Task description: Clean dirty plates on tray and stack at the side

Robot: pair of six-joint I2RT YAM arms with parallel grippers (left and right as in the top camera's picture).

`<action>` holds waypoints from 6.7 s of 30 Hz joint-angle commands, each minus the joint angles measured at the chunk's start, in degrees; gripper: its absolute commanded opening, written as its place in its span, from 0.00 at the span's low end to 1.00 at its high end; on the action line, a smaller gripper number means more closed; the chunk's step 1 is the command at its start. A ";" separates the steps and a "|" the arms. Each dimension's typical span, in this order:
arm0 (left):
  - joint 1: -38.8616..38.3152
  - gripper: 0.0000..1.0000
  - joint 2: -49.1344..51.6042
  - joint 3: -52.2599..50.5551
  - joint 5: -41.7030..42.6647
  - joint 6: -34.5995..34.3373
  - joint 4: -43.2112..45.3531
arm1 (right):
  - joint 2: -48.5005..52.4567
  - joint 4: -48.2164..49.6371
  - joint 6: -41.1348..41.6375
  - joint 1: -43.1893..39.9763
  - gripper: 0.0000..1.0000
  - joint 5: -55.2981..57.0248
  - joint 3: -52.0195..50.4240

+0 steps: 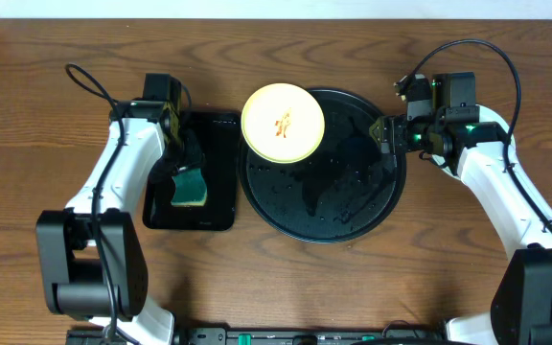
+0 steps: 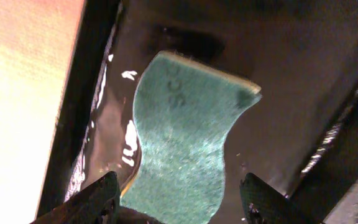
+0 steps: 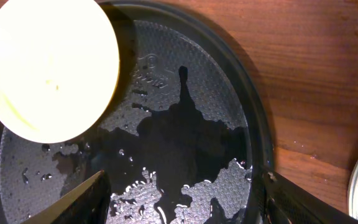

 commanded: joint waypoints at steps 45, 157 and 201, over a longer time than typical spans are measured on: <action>-0.02 0.48 0.24 -8.59 -0.90 -0.59 9.70 | -1.18 -1.64 -0.81 0.28 0.68 1.51 1.25; -0.02 0.07 5.07 -8.68 0.83 4.83 12.50 | -1.18 -2.97 -0.81 0.28 0.68 2.80 1.25; -0.02 0.07 -2.71 -8.83 3.89 1.81 11.02 | 24.92 32.44 20.37 12.28 0.59 -4.68 1.25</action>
